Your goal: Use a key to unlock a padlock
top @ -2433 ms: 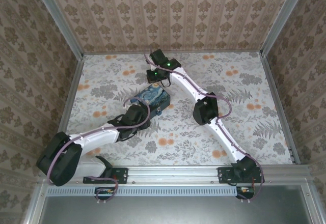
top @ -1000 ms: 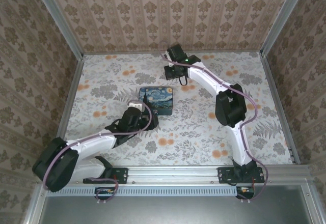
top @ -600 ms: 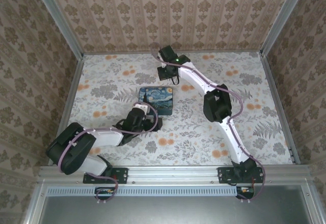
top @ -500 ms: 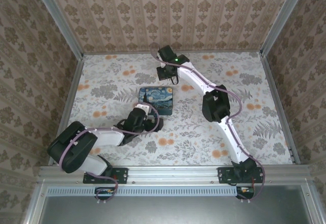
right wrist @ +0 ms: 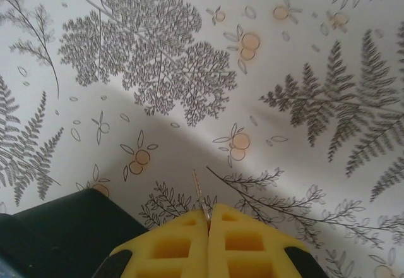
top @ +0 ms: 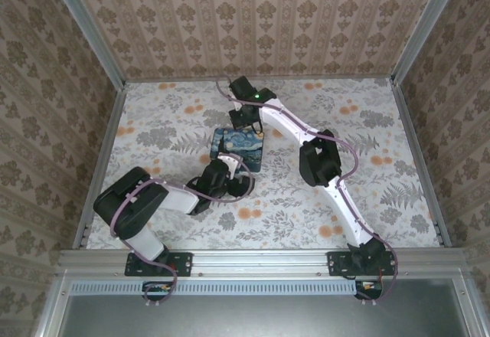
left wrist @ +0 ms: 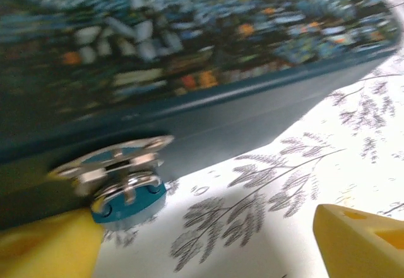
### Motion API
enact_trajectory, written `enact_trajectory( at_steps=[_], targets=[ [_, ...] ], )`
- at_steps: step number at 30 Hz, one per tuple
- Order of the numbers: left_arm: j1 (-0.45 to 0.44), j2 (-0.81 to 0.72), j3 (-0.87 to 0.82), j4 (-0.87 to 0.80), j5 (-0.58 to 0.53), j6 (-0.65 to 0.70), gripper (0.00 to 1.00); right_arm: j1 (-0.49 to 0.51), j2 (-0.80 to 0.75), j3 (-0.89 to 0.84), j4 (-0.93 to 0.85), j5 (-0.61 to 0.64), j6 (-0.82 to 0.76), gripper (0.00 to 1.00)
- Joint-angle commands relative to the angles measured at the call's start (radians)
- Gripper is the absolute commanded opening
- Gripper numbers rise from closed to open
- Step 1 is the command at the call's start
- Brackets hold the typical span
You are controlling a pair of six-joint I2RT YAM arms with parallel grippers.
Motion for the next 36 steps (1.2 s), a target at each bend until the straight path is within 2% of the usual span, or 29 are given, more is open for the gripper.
enact_trajectory(
  at_steps=[1,3,8,10,12,16,27,29,32,34,36],
  targets=[
    [0.017,0.036,-0.030,0.200,0.138,0.048,0.74,0.004,-0.022,-0.070,0.017,-0.016,-0.019,0.00],
    [0.039,0.058,-0.029,0.250,0.198,0.032,0.67,0.004,-0.027,-0.087,0.025,-0.015,-0.022,0.00],
    [0.049,0.061,-0.036,0.260,0.208,0.036,0.73,0.006,-0.041,-0.122,0.039,-0.011,-0.030,0.00],
    [0.054,0.068,-0.036,0.272,0.237,0.032,0.73,0.006,-0.052,-0.144,0.053,-0.013,-0.028,0.00],
    [0.061,0.085,-0.031,0.300,0.273,0.016,0.61,0.006,-0.060,-0.158,0.065,-0.015,-0.027,0.00],
    [0.072,0.110,-0.014,0.303,0.294,-0.009,0.47,0.009,-0.059,-0.161,0.071,-0.016,-0.022,0.00],
    [0.092,0.145,0.019,0.243,0.283,-0.038,0.23,0.020,-0.062,-0.183,0.085,-0.013,-0.016,0.00],
    [0.100,0.152,0.012,0.264,0.287,-0.057,0.22,0.020,-0.066,-0.186,0.089,-0.018,-0.015,0.00],
    [0.108,0.167,-0.007,0.350,0.299,-0.095,0.39,0.024,-0.069,-0.201,0.095,-0.017,-0.015,0.00],
    [0.108,0.179,-0.006,0.389,0.324,-0.106,0.47,0.026,-0.071,-0.212,0.101,-0.018,-0.015,0.00],
    [0.107,0.201,-0.010,0.448,0.352,-0.121,0.51,0.026,-0.074,-0.220,0.102,-0.016,-0.014,0.00]
  ],
)
